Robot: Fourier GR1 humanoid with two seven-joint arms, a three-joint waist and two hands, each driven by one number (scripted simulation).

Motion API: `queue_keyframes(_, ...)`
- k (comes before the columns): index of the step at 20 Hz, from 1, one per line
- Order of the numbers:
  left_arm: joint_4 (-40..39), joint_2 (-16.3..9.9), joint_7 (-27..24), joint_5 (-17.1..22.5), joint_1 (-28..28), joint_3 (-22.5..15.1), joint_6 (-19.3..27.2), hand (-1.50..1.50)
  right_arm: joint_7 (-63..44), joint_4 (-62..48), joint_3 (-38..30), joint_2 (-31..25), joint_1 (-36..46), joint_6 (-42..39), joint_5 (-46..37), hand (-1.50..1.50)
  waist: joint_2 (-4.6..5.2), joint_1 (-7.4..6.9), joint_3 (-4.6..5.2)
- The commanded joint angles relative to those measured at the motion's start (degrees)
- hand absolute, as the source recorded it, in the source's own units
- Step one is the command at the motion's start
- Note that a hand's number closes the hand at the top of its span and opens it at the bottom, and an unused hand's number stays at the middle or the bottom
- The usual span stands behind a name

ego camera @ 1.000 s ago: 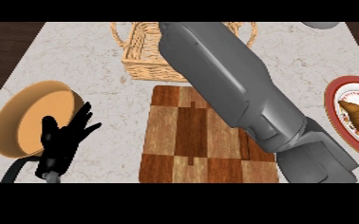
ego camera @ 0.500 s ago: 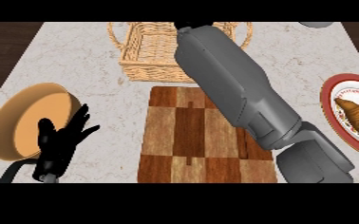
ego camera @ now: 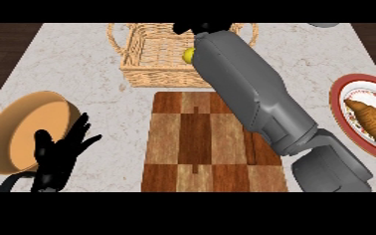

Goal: Pick the lemon from the cutting board and place it in the basket

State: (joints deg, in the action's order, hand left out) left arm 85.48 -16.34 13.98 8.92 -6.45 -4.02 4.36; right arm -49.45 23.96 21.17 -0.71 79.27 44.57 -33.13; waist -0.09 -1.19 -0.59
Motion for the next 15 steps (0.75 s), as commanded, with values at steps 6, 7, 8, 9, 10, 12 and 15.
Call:
queue_keyframes(6,-5.8,0.7,1.1,-0.5,-0.5,0.4,-0.9,0.00,-1.8,6.9,-3.5,-3.0,-1.3,3.7,-1.0,-1.50,-0.05,1.64,0.61)
queue_keyframes(7,-2.9,-0.5,2.2,0.1,-3.1,0.5,-2.0,0.00,-3.5,7.5,-3.1,-2.0,-2.2,5.0,-2.1,-1.50,-0.22,1.44,0.59)
queue_keyframes(8,-5.0,1.1,1.2,-0.4,-1.0,0.6,-0.5,0.00,-4.4,9.1,-4.4,-3.7,-1.5,4.8,-1.6,-1.50,-0.29,2.10,0.61)
queue_keyframes(9,-1.1,2.3,4.2,-1.6,-1.6,-1.9,1.0,0.00,-4.0,9.6,-5.4,-4.7,-1.5,4.4,-1.1,-1.50,-0.27,1.79,0.56)
queue_keyframes(10,-4.6,-1.0,1.4,1.2,-3.0,1.7,-3.3,0.00,-5.2,11.0,-5.1,-5.2,-2.8,4.4,-1.8,-1.50,-0.43,2.25,0.61)
queue_keyframes(12,-3.2,0.0,2.4,0.5,-3.4,1.4,-1.5,0.00,-7.0,14.8,-3.9,-6.5,-6.9,5.8,-3.9,-1.50,-0.92,3.55,0.57)
queue_keyframes(15,-3.4,1.0,-0.9,-0.1,-6.2,1.4,-1.1,0.00,-8.1,22.4,-4.2,-10.4,-10.7,0.5,-3.2,-1.50,-1.22,4.23,0.58)
